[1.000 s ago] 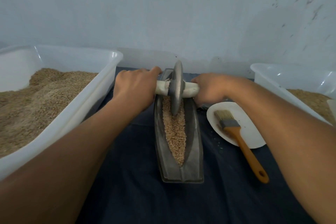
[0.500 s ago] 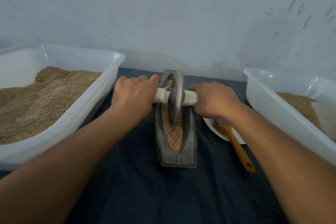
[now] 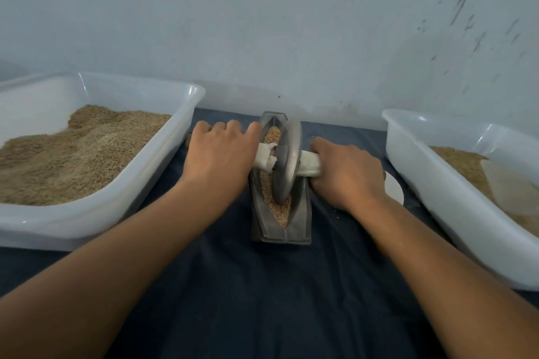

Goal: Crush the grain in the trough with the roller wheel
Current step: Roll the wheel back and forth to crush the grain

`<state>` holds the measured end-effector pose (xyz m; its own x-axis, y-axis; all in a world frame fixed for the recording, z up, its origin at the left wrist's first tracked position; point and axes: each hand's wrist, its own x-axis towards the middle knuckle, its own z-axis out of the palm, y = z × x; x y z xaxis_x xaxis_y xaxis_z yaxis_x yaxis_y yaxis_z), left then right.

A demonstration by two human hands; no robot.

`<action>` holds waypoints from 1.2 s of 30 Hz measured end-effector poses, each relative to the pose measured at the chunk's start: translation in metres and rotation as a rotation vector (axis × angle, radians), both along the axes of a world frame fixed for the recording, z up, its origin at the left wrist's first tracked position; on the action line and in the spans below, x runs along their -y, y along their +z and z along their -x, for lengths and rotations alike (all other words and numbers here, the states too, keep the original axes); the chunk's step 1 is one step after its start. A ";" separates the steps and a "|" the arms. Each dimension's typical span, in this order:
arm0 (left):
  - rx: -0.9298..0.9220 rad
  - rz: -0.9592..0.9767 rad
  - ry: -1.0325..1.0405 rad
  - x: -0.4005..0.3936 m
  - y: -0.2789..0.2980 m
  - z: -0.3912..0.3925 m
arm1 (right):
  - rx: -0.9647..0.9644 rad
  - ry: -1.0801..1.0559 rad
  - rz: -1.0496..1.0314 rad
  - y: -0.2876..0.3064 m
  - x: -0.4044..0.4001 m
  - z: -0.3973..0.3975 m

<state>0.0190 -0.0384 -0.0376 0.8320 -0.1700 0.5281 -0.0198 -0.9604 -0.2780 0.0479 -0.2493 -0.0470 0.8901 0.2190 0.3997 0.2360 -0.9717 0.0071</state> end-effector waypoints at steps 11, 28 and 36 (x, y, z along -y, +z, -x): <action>0.019 0.025 -0.028 -0.005 -0.006 0.021 | 0.249 0.006 0.078 -0.002 -0.004 0.026; -0.055 0.109 -0.055 -0.009 -0.007 -0.009 | 0.275 0.000 0.094 -0.010 -0.002 -0.002; -0.003 0.074 -0.020 -0.009 -0.011 -0.025 | 0.121 0.029 0.085 -0.004 -0.002 -0.025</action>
<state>0.0438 -0.0298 -0.0482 0.8305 -0.1476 0.5372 -0.0402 -0.9776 -0.2065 0.0728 -0.2468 -0.0508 0.8294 0.2819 0.4823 0.2566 -0.9591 0.1193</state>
